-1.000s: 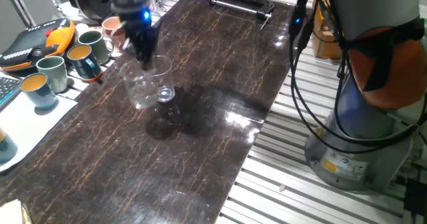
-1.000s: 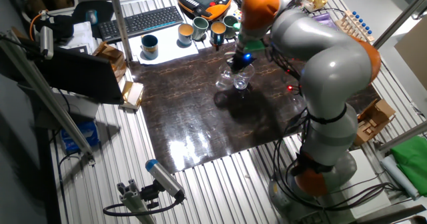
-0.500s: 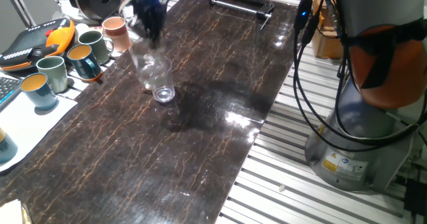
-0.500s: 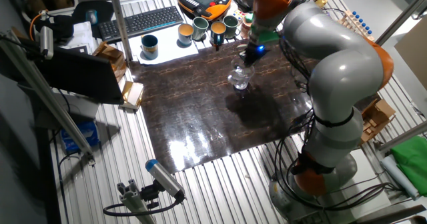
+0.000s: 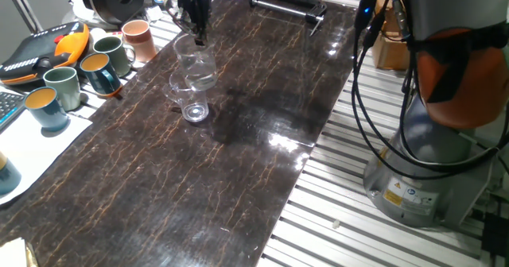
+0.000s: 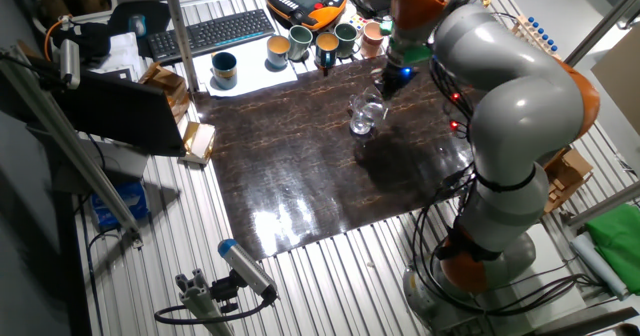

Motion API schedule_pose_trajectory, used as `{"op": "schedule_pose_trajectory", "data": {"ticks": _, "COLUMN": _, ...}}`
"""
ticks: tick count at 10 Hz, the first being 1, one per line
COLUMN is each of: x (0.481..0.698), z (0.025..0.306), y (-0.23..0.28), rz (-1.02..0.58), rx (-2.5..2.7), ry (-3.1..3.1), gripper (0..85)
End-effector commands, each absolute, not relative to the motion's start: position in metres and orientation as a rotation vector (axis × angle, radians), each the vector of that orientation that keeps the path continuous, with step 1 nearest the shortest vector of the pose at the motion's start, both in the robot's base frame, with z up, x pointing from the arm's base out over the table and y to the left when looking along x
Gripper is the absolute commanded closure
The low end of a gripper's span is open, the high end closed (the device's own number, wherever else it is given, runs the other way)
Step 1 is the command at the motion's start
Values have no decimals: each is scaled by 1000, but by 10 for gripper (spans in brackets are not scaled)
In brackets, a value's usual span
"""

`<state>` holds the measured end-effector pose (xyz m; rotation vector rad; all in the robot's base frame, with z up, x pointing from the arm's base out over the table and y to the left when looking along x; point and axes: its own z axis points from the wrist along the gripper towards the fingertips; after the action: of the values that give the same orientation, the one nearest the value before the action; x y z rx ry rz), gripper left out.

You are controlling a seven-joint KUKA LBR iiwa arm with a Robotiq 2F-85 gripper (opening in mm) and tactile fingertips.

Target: Pour the water from one cup into another empty cup

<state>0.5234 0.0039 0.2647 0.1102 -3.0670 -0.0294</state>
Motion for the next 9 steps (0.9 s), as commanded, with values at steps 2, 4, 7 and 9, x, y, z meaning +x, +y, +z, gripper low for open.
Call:
{"op": "schedule_pose_trajectory", "data": {"ticks": 2, "x": 523, "z": 265, "y": 5, "rz": -31, "rx": 89, "ry": -3066, "gripper": 843}}
{"op": "schedule_pose_trajectory", "data": {"ticks": 4, "x": 523, "z": 265, "y": 5, "rz": -54, "rx": -2, "ry": -3060, "gripper": 843}}
{"op": "schedule_pose_trajectory", "data": {"ticks": 7, "x": 523, "z": 265, "y": 5, "rz": 25, "rx": -148, "ry": -3058, "gripper": 843}}
{"op": "schedule_pose_trajectory", "data": {"ticks": 9, "x": 523, "z": 265, "y": 5, "rz": 7, "rx": -195, "ry": -3070, "gripper": 843}}
